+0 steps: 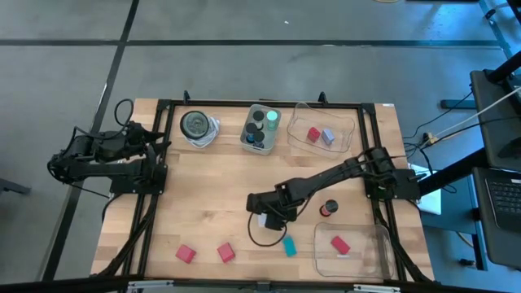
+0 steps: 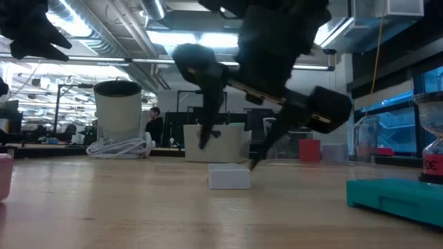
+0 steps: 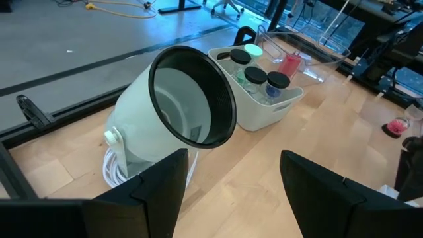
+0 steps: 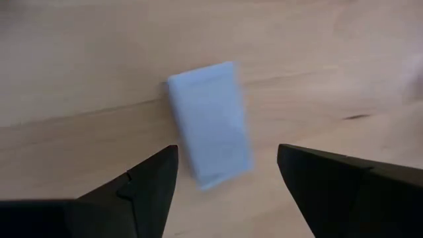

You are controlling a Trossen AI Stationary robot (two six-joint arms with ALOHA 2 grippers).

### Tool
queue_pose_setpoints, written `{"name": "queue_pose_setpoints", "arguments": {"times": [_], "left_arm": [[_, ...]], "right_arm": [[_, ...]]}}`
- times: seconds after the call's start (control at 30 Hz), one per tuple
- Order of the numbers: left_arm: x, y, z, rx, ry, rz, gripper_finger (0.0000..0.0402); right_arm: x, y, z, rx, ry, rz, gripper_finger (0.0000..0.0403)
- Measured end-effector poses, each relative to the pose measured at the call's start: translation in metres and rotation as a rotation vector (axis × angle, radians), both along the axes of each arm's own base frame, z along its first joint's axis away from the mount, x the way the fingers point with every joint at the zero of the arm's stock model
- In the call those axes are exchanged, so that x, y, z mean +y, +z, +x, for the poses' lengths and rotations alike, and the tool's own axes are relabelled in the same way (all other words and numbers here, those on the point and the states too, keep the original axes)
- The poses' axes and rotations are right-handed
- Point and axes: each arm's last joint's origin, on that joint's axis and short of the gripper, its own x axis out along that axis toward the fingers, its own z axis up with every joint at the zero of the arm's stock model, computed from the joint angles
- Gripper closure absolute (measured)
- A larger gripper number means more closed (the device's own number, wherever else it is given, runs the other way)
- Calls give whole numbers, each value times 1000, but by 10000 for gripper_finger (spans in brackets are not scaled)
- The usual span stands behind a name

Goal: Pick & Place Office items
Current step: Put the white digital timer into the bottom transparent bin

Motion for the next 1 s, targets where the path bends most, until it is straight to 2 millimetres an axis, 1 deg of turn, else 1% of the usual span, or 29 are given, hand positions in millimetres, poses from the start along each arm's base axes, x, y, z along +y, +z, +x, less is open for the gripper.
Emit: {"name": "queue_pose_setpoints", "arguments": {"times": [0.27,0.47,0.6,0.7,0.9,1.0], "left_arm": [[0,0,0,0,0,0,164],[0,0,0,0,-1,0,164],[0,0,0,0,0,0,164],[0,0,0,0,0,0,164],[0,0,0,0,0,0,164],[0,0,0,0,0,0,164]], "right_arm": [[-3,-4,4,17,8,65,140],[-1,-14,6,32,17,82,140],[-1,-16,6,56,-20,106,145],[-1,-16,6,72,-54,127,164],[-1,-17,4,106,-122,148,226],[-1,-18,3,119,-147,156,249]]}}
